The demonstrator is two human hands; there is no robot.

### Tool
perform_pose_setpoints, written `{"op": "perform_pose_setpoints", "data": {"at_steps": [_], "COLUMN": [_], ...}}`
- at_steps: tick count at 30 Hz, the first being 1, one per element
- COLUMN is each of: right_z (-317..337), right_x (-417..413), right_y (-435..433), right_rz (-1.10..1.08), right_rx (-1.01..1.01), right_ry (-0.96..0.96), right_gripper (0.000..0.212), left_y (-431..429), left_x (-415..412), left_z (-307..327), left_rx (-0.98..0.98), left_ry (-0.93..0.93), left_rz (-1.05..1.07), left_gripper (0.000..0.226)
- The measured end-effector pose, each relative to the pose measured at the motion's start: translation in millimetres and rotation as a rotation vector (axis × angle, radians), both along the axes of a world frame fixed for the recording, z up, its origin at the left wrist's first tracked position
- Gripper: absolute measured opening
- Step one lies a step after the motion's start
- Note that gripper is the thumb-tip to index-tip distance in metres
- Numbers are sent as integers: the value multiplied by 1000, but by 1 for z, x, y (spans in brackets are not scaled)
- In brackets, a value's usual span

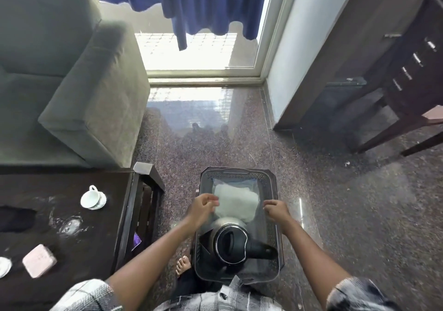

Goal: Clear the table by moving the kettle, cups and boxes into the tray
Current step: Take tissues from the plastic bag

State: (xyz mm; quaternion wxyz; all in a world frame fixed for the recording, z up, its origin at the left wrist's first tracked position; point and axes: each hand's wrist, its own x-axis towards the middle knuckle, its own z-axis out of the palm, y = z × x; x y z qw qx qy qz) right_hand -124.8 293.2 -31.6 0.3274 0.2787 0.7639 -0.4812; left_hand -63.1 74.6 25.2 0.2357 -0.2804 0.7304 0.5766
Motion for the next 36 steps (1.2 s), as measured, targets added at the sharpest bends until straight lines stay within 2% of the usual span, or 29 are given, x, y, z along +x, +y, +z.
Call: {"op": "perform_pose_setpoints", "data": {"at_steps": [3, 6, 8, 11, 14, 18, 21, 24, 27, 29, 31, 33, 36], "right_z": [-15, -23, -30, -35, -37, -24, -9, 4, 15, 31, 50, 68, 95], "right_x": [-8, -17, -21, -20, -16, -3, 7, 16, 22, 20, 14, 10, 20], "right_y": [-17, -28, -32, -35, -33, -34, -36, -40, -45, -47, -46, -43, -42], "right_rz": [-220, -304, -303, -227, -189, -110, -90, -101, -131, -180, -191, -111, 200], "right_rx": [-151, -230, -204, -116, -75, -121, -157, -184, -194, -228, -242, -197, -10], "right_ry": [-110, -130, -115, -72, -8, 91, 141, 187, 264, 325, 431, 574, 844], "right_gripper": [56, 63, 60, 34, 22, 16, 24, 12, 19, 15, 14, 13, 13], "left_y": [1, 0, -3, -8, -15, -22, -24, -20, -17, -15, -14, -12, -7], "left_x": [-11, -15, -15, -10, -3, 1, 1, 2, 5, 7, 8, 6, -4], "left_z": [-5, -8, -7, -6, -4, -5, -4, -1, 1, 6, 12, 23, 48], "left_rx": [-8, -17, -16, -31, -39, -22, -3, 13, 18, 38, 101, 232, 608], "left_ry": [5, 11, 17, 39, 45, 40, 34, 40, 41, 46, 48, 30, -20], "left_rz": [0, 22, 36, 78, 114, 125, 119, 101, 89, 105, 166, 262, 348], "left_gripper": [18, 22, 21, 24, 25, 25, 25, 25, 26, 26, 25, 27, 35]}}
